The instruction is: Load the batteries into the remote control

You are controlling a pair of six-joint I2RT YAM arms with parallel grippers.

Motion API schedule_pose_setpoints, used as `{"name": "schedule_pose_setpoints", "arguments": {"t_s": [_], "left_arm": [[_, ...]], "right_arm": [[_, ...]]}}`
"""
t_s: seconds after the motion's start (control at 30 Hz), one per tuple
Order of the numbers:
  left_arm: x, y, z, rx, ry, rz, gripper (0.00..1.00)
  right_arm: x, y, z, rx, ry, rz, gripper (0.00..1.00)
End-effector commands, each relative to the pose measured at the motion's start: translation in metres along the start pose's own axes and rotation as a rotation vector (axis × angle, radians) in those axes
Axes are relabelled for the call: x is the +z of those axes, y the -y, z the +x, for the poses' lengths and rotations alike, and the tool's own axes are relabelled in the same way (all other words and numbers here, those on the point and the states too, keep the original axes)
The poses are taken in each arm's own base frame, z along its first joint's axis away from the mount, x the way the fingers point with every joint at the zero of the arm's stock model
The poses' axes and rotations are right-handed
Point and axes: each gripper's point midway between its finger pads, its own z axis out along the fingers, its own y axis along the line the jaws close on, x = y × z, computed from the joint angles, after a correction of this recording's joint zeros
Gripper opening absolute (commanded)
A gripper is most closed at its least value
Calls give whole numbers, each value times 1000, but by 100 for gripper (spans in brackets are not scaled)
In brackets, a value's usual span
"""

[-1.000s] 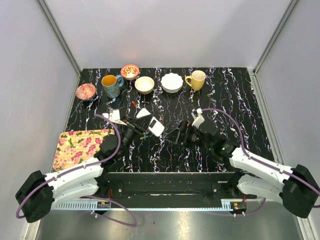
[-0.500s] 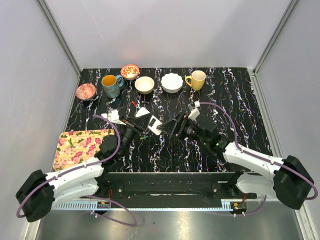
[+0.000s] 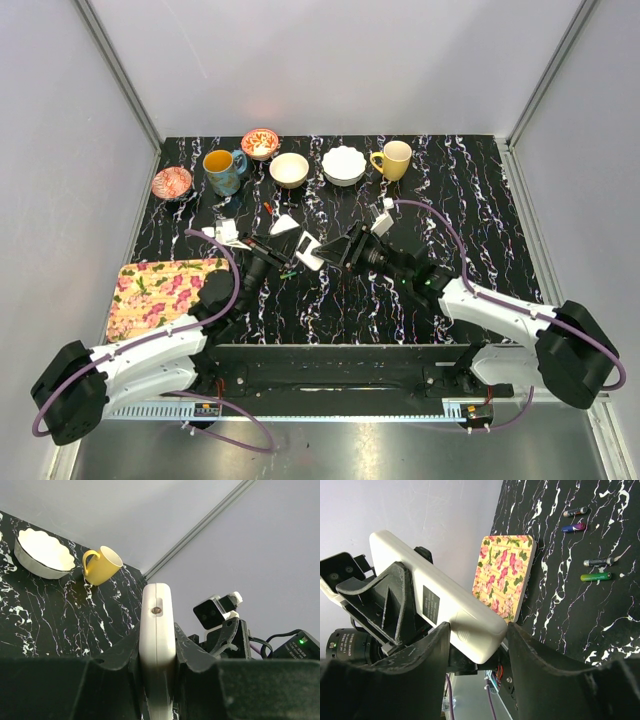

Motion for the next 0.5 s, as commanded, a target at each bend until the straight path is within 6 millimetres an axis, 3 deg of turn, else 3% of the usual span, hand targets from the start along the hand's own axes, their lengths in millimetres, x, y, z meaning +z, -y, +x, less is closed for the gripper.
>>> {"name": "schedule_pose_setpoints", "arguments": {"t_s": [0.0, 0.17, 0.3, 0.47], "left_arm": [[4, 20, -25, -31, 75, 48, 0], [3, 21, -26, -35, 76, 47, 0], [3, 20, -28, -39, 85, 39, 0], [4, 22, -31, -43, 92, 41, 0]], "right_arm": [[2, -24, -12, -11, 24, -76, 54], [2, -23, -11, -9, 19, -77, 50], [0, -24, -9, -4, 17, -83, 59], [-3, -23, -9, -2, 20, -87, 58]]}}
